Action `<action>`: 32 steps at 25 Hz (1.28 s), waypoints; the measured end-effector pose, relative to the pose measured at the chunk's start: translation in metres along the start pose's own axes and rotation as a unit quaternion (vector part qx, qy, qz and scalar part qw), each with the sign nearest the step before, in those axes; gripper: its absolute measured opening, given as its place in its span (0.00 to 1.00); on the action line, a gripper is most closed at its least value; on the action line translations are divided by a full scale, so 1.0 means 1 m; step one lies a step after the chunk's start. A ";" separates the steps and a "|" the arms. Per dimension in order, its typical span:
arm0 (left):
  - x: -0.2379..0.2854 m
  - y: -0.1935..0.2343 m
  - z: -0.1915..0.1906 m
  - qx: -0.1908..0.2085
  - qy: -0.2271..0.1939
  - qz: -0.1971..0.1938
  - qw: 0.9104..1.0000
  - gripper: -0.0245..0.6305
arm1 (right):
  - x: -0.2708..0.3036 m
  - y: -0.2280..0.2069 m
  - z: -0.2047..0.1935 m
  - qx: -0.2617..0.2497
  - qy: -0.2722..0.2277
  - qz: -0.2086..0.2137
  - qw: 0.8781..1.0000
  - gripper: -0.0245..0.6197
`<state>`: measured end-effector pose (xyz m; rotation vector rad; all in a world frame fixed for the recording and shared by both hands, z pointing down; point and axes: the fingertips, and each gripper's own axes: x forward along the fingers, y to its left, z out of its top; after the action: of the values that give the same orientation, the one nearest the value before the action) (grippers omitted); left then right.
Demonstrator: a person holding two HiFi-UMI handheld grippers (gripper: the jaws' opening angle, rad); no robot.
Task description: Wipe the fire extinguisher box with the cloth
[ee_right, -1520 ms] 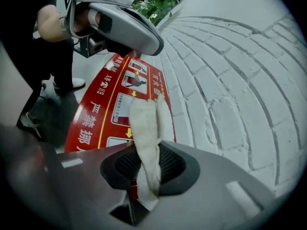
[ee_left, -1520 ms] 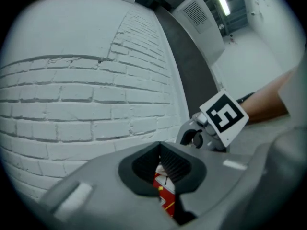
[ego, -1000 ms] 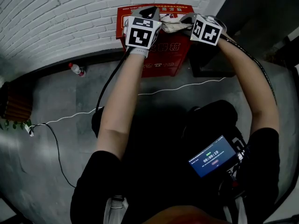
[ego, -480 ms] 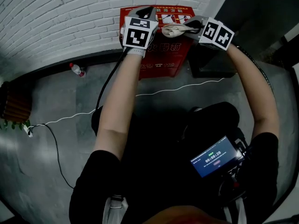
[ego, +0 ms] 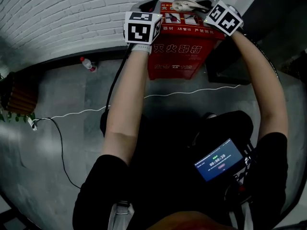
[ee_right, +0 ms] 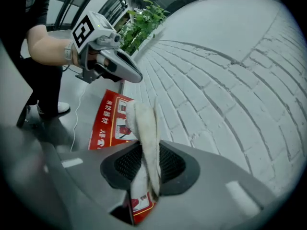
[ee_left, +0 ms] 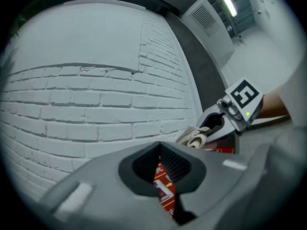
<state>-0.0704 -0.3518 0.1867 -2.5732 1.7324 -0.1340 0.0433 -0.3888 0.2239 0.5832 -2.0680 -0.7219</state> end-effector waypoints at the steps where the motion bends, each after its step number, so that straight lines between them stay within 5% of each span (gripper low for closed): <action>1: 0.000 0.003 -0.001 -0.002 0.000 0.002 1.000 0.04 | 0.009 -0.005 0.001 0.000 0.003 -0.004 1.000 0.17; 12: 0.000 0.031 -0.007 -0.003 0.006 0.018 1.000 0.04 | 0.085 -0.027 0.012 -0.039 0.039 -0.018 0.998 0.17; 18: -0.001 0.039 -0.008 0.000 0.010 0.020 1.000 0.04 | 0.110 -0.008 -0.005 -0.050 0.078 0.029 0.995 0.17; 24: 0.001 0.043 -0.019 0.037 0.024 0.038 0.998 0.04 | 0.103 0.012 -0.004 -0.057 0.090 0.047 0.993 0.17; 32: -0.008 0.027 -0.032 0.037 0.042 0.027 0.998 0.04 | 0.072 0.053 0.009 -0.080 0.090 0.070 0.990 0.17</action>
<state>-0.1014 -0.3536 0.2156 -2.5003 1.7869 -0.3016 -0.0098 -0.3932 0.2954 0.3942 -1.8442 -0.7176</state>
